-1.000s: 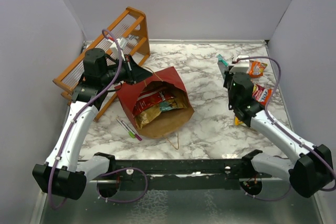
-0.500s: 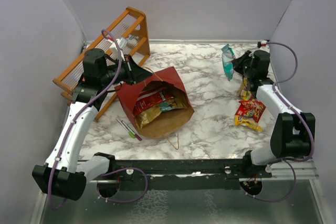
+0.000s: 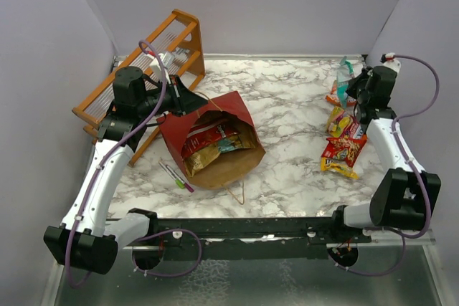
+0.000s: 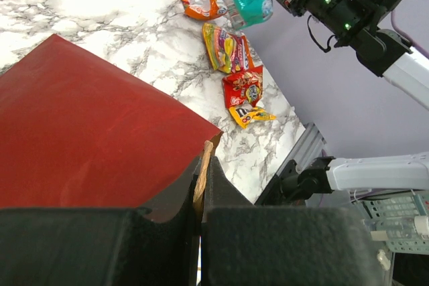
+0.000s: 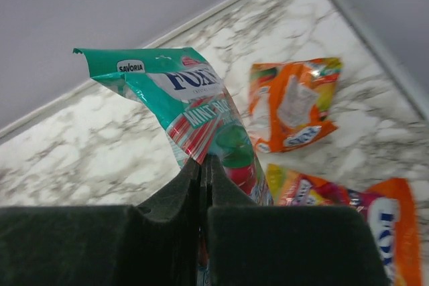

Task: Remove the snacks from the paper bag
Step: Place the snack at the center of the board.

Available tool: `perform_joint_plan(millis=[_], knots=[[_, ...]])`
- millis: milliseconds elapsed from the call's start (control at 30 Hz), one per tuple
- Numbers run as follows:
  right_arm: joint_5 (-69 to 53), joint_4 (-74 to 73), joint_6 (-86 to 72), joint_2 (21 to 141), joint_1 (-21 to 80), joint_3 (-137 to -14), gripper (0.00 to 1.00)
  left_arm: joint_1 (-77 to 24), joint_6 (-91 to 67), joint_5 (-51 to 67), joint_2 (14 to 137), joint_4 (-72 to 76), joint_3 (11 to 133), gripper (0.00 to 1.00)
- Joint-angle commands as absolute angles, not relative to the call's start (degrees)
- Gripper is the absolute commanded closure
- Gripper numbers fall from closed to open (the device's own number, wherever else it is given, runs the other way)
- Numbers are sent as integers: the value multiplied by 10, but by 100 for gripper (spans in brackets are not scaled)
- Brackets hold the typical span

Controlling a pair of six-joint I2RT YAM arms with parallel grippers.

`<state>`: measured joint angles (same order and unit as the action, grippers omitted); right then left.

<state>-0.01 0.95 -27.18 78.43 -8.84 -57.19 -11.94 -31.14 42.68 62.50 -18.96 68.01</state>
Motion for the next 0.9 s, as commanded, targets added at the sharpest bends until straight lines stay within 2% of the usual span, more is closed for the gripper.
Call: perform_joint_plan(millis=[0, 267, 600, 800, 833, 867], knots=[[201, -9, -122, 788, -89, -603, 99, -116, -302, 437, 616, -192, 691, 100], [304, 16, -57, 854, -87, -582, 99, -116, -304, 435, 610, -197, 689, 100], [215, -8, -123, 928, -65, -572, 98, -116, -317, 433, 602, -184, 672, 100], [165, 11, -134, 912, -53, -538, 82, -116, -318, 432, 601, -185, 670, 100], [163, 9, -133, 909, -52, -537, 83, -116, -319, 432, 602, -186, 671, 100], [160, 2, -137, 906, -51, -539, 88, -116, -318, 432, 601, -186, 672, 100]])
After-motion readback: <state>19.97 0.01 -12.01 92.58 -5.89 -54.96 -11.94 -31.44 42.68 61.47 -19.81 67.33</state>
